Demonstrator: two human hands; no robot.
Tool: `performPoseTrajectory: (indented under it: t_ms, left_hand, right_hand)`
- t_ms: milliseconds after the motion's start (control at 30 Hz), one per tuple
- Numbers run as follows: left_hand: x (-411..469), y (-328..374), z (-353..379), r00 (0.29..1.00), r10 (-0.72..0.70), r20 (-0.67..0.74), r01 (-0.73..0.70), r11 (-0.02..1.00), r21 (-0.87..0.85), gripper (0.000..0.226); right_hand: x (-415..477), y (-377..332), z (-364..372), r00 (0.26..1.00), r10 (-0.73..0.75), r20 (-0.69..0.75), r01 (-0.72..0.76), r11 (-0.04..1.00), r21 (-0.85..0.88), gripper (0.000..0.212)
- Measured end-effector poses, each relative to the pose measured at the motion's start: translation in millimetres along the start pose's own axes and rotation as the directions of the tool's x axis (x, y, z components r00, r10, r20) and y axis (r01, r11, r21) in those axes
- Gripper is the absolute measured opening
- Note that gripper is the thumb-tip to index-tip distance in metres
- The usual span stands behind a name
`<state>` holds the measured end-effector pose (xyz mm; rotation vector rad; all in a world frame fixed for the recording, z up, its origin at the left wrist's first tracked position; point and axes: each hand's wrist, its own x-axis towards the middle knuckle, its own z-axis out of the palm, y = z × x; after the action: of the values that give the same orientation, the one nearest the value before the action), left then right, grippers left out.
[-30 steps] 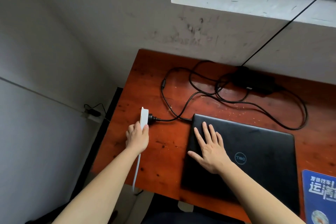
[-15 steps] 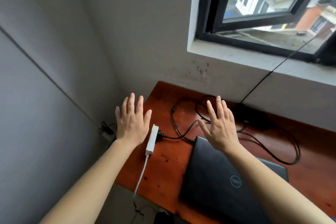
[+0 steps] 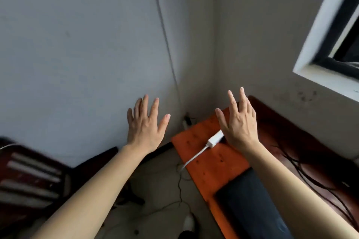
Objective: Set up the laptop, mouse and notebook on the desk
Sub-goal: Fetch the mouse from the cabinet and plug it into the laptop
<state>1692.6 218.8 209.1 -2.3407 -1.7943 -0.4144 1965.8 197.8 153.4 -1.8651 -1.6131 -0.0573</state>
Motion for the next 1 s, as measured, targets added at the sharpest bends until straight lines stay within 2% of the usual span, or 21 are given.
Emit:
performPoseTrajectory:
  t_ms: [100, 200, 333, 500, 600, 800, 900, 1000]
  left_hand:
    - [-41.0, -57.7, -32.0, 0.996, -0.091, 0.006, 0.09, 0.992, 0.084, 0.07]
    - [-92.1, -124.6, -63.8, 0.97, -0.241, -0.029, 0.242, 0.955, 0.17, 0.073]
    - [-154.2, -192.1, -90.5, 0.923, -0.383, -0.043, 0.381, 0.891, 0.246, 0.074]
    - [-246.4, -285.1, -122.2, 0.834, -0.543, -0.096, 0.548, 0.797, 0.253, 0.072]
    - [-290.9, -333.9, -134.2, 0.811, -0.572, -0.122, 0.583, 0.77, 0.26, 0.072]
    - [-385.7, -463.3, -161.4, 0.709, -0.692, -0.137, 0.7, 0.667, 0.253, 0.072]
    - [-411.2, -500.6, -168.9, 0.669, -0.73, -0.137, 0.738, 0.633, 0.233, 0.072]
    - [-441.1, -548.1, -176.5, 0.641, -0.751, -0.156, 0.763, 0.603, 0.233, 0.072]
  right_hand:
    - [4.1, -64.1, 18.0, 0.982, -0.165, 0.096, 0.159, 0.985, 0.066, 0.06]
    - [-6.6, -138.7, 34.0, 0.923, -0.356, 0.149, 0.342, 0.933, 0.111, 0.059]
    - [-30.0, -219.3, 52.3, 0.864, -0.464, 0.197, 0.44, 0.885, 0.152, 0.062]
    - [-78.1, -341.3, 87.0, 0.749, -0.609, 0.259, 0.569, 0.793, 0.217, 0.064]
    - [-105.5, -402.5, 106.5, 0.704, -0.65, 0.287, 0.606, 0.76, 0.234, 0.064]
    - [-177.2, -544.8, 157.0, 0.596, -0.733, 0.326, 0.69, 0.676, 0.259, 0.064]
    - [-200.8, -591.4, 177.7, 0.559, -0.752, 0.349, 0.705, 0.652, 0.278, 0.066]
    - [-227.9, -660.3, 207.6, 0.482, -0.796, 0.367, 0.733, 0.595, 0.33, 0.066]
